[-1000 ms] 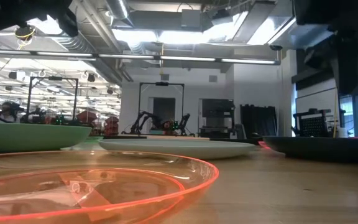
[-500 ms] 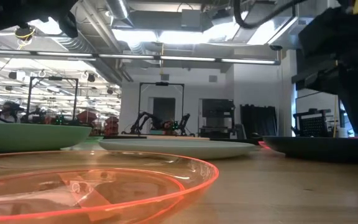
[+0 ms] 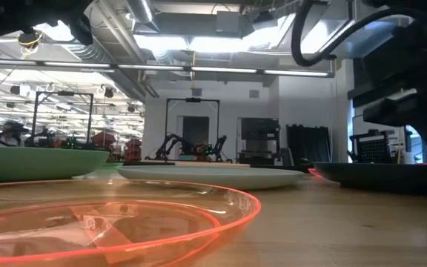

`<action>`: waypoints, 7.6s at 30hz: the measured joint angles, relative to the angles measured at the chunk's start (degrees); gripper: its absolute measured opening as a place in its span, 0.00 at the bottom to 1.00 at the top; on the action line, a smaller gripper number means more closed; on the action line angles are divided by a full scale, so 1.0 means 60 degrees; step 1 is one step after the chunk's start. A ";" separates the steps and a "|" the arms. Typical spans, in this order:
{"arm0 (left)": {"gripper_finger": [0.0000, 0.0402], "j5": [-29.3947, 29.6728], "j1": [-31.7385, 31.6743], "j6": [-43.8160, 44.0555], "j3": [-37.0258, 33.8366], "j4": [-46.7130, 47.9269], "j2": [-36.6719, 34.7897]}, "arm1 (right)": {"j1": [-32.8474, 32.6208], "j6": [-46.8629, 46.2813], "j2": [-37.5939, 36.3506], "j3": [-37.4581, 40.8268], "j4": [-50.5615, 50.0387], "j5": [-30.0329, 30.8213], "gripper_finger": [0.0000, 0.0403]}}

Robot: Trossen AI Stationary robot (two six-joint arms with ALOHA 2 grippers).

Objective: Stack plastic plates
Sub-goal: Stack the blue plate on top of the gray plate, then stack the light green plate on top of the blue plate

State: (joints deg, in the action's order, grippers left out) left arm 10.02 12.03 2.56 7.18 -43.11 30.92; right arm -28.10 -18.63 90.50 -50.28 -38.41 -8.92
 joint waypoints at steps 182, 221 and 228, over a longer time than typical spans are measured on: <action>0.28 -0.0766 0.1269 1.1049 0.8958 1.5613 1.0796 | 0.3811 0.5180 -0.2735 0.2568 1.0151 0.2140 0.36; 0.02 0.1765 0.1443 0.8698 1.1468 1.9843 1.1551 | 0.3811 0.4478 -0.2732 0.2568 1.0164 0.1991 0.36; 0.02 0.3416 0.1628 0.5756 1.2296 1.7521 1.1548 | 0.3811 0.4645 -0.2732 0.2568 1.0153 0.1991 0.36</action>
State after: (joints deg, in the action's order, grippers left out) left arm 30.52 21.80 37.10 80.96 62.01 100.20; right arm -5.23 9.23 74.11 -34.87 22.50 3.03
